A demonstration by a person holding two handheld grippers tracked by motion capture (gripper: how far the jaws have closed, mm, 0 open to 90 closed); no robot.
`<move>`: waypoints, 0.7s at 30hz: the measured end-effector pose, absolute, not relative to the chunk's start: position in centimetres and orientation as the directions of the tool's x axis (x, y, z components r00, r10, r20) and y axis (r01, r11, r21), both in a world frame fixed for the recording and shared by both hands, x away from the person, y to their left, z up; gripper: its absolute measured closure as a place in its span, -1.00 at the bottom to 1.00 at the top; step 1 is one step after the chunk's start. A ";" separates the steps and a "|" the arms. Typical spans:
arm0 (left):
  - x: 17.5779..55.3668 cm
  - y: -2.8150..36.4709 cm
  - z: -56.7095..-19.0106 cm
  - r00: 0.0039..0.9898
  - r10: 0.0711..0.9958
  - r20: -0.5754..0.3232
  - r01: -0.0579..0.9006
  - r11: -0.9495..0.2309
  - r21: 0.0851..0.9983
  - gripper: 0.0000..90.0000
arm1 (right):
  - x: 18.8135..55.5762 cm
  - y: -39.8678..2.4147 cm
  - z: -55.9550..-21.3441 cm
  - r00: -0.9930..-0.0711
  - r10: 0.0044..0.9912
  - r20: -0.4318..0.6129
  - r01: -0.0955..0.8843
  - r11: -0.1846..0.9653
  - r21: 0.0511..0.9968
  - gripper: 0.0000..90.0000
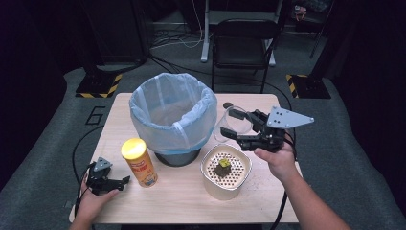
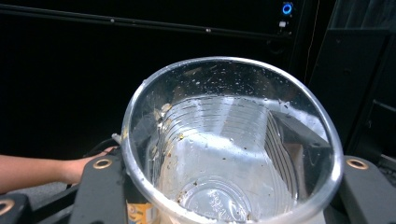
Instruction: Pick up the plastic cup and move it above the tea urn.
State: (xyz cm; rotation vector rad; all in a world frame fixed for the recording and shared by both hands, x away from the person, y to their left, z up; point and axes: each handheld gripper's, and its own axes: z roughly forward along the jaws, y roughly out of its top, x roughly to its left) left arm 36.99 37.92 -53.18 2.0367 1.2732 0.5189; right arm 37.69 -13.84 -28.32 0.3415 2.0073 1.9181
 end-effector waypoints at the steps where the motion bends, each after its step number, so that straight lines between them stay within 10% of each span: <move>1: 37.0 37.9 -53.3 0.442 0.897 -0.014 0.623 -0.296 0.725 -1.00 | 37.7 -13.7 -28.0 -0.911 0.402 -0.087 -0.070 0.058 0.996 -0.15; 21: 37.0 37.9 -53.2 0.436 0.900 -0.017 0.626 -0.290 0.724 -0.99 | 41.7 -9.7 -22.0 -0.881 0.455 -0.125 -0.080 0.118 0.990 -0.16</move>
